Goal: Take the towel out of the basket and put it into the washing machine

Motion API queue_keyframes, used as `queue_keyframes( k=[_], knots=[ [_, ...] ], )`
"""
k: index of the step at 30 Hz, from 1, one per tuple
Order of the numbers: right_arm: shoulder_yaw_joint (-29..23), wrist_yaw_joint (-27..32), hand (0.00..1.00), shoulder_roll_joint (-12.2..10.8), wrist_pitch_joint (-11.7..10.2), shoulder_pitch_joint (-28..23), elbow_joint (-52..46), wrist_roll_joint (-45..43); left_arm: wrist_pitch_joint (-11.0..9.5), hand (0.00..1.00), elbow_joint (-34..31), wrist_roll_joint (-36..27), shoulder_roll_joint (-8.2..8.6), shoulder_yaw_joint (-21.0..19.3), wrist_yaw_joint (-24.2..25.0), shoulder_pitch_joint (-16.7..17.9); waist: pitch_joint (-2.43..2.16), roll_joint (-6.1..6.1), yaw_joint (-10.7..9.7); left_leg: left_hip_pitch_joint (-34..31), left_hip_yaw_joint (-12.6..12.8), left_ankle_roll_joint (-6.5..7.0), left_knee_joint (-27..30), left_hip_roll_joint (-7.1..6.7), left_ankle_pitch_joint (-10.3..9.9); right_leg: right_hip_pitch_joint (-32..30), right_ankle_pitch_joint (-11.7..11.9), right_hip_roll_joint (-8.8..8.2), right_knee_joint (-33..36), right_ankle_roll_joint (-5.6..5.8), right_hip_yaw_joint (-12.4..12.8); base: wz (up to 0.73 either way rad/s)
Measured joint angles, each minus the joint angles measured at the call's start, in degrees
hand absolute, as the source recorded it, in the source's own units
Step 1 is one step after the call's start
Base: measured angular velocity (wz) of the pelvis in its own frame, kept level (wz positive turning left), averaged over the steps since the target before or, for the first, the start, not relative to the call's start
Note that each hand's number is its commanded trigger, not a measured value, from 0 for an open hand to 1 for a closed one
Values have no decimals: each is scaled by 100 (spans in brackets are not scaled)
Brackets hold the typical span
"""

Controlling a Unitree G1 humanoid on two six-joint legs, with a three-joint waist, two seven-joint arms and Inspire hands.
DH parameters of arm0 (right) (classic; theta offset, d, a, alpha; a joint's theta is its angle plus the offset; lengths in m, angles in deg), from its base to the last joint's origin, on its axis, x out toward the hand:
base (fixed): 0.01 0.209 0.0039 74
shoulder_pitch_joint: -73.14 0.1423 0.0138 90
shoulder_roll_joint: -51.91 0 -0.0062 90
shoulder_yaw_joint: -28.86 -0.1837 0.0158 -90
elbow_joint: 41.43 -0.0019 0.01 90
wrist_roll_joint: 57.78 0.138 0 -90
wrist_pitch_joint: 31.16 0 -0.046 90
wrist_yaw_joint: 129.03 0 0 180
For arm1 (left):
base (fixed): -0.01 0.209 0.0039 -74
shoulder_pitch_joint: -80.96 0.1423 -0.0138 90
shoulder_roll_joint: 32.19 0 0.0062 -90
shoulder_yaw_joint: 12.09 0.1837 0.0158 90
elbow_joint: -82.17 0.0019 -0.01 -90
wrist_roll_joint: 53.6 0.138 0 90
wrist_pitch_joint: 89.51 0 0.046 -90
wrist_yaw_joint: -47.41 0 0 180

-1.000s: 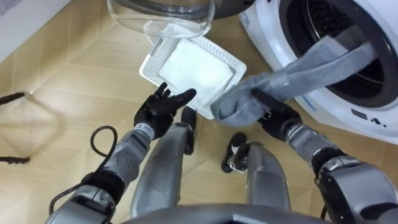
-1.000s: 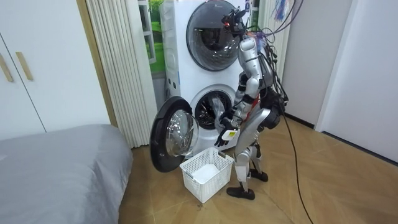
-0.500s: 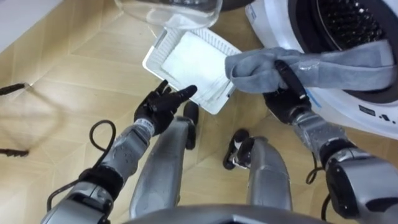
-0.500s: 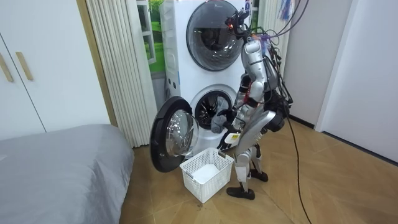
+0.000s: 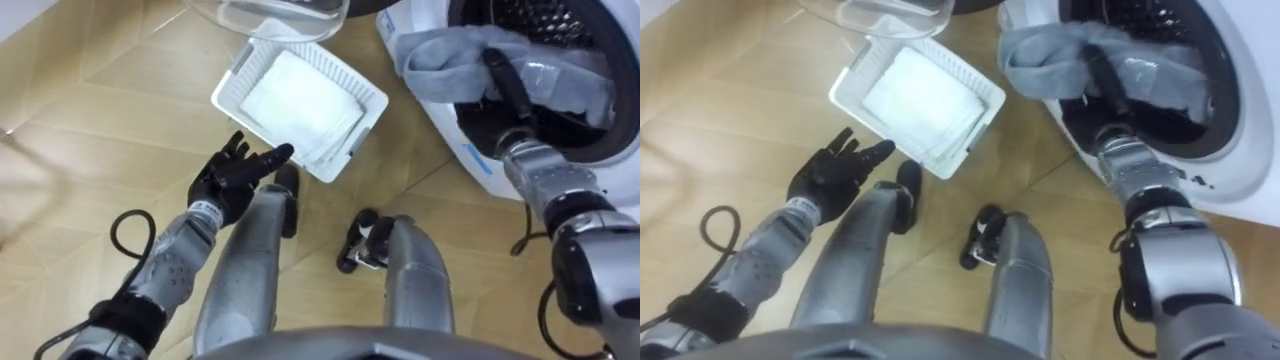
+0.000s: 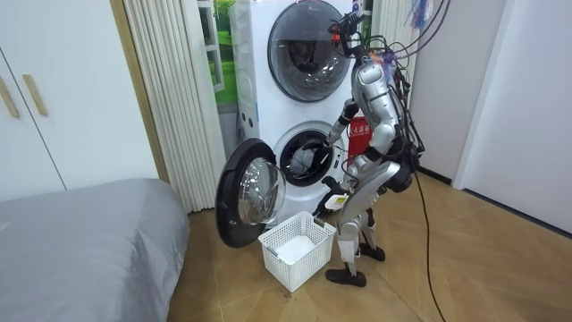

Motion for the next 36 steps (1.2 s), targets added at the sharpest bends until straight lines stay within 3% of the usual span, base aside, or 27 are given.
queue_keyframes(
  k=[5,14,15,16,22,25,28,31,32,36],
  knots=[
    [-34,115,100,28,126,0,82,0,3,0,-1,0,-109,-81,-82,-7,-7,-123,-137,-9,13,52,44,-2,-34,68,-33,50,-35,86,-14,8],
    [-33,278,100,28,144,105,260,3,3,0,-1,-2,-137,-66,-101,-28,-6,-131,-149,-5,93,82,35,5,-44,74,-23,23,-52,116,-10,0],
    [-33,327,55,28,144,111,259,3,3,0,-1,-2,-140,-70,-103,-60,-6,-131,-145,-6,92,84,42,11,-45,75,-23,36,-55,116,-8,0],
    [-33,354,0,28,144,113,259,10,3,0,-1,-4,-142,-70,-107,-63,-6,-131,-141,-6,93,85,46,12,-46,76,-23,41,-55,116,-7,0],
    [-116,875,0,28,144,121,198,153,4,0,-94,-4,-136,-76,-375,-132,-7,-126,-133,-15,93,101,68,16,-58,75,-25,56,-53,120,-12,0],
    [-440,1281,0,43,126,148,196,245,3,0,-101,-2,-129,-80,-475,-189,-8,-126,-137,-34,94,112,74,17,-65,61,-34,54,-52,137,-13,0],
    [-772,1751,0,71,-111,175,204,260,-1,0,-101,92,-90,-80,-582,-212,-12,-118,-138,-34,93,114,51,14,-65,68,-24,60,-97,155,-19,0],
    [-933,2323,0,265,-480,155,211,351,-3,0,-102,213,21,-78,-705,-240,-13,-115,-140,-30,109,125,0,21,-59,70,-1,74,-162,178,-9,0],
    [-937,2489,0,353,-450,161,202,384,-3,0,-101,222,50,-79,-726,-259,-14,-113,-141,-20,117,132,-33,22,-54,74,15,82,-196,180,-5,-7],
    [-1056,3061,0,346,-497,238,196,484,-18,0,-102,271,150,-134,-817,-351,-23,-85,-105,60,124,133,-116,20,-53,168,38,137,-330,180,-19,1]
  ],
)
